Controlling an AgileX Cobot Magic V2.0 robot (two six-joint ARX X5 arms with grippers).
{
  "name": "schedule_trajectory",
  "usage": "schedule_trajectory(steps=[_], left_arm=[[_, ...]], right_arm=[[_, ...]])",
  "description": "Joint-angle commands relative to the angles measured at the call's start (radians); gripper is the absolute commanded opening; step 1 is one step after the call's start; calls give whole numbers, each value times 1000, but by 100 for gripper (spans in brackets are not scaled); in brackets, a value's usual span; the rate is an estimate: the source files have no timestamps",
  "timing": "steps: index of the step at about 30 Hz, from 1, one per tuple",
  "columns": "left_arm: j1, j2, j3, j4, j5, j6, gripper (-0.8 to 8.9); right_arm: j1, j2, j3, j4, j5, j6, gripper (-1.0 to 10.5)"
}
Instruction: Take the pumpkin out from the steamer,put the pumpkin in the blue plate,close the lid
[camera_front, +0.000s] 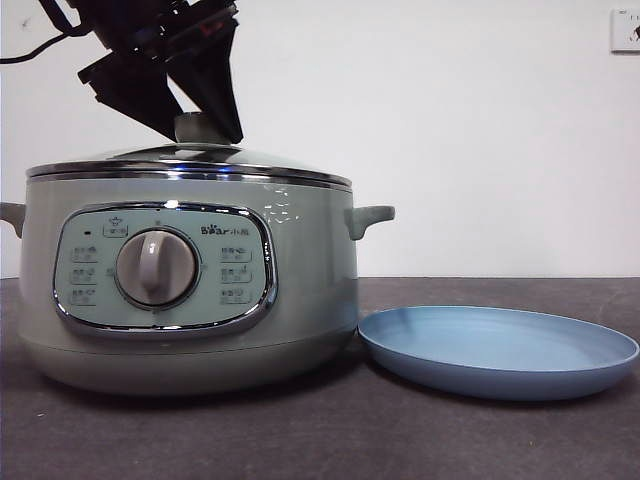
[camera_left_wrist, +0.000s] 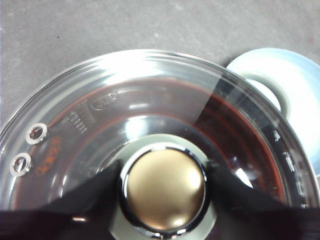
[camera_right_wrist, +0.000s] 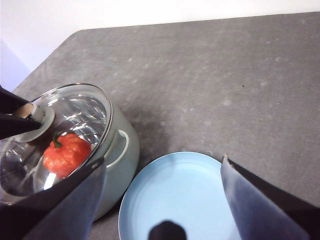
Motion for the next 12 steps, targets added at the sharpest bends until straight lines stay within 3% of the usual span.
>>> schedule_trajectory(steps=[1, 7, 12], left_arm=[[-5, 2, -3, -7, -1, 27, -8], [-4, -22, -1, 9, -8, 26, -8], [-4, -87, 0, 9, -73, 25, -8]], right_arm=[[2, 1, 3, 5, 3, -2, 382], [2, 1, 3, 4, 3, -2, 381], [2, 2, 3, 4, -6, 0, 379]])
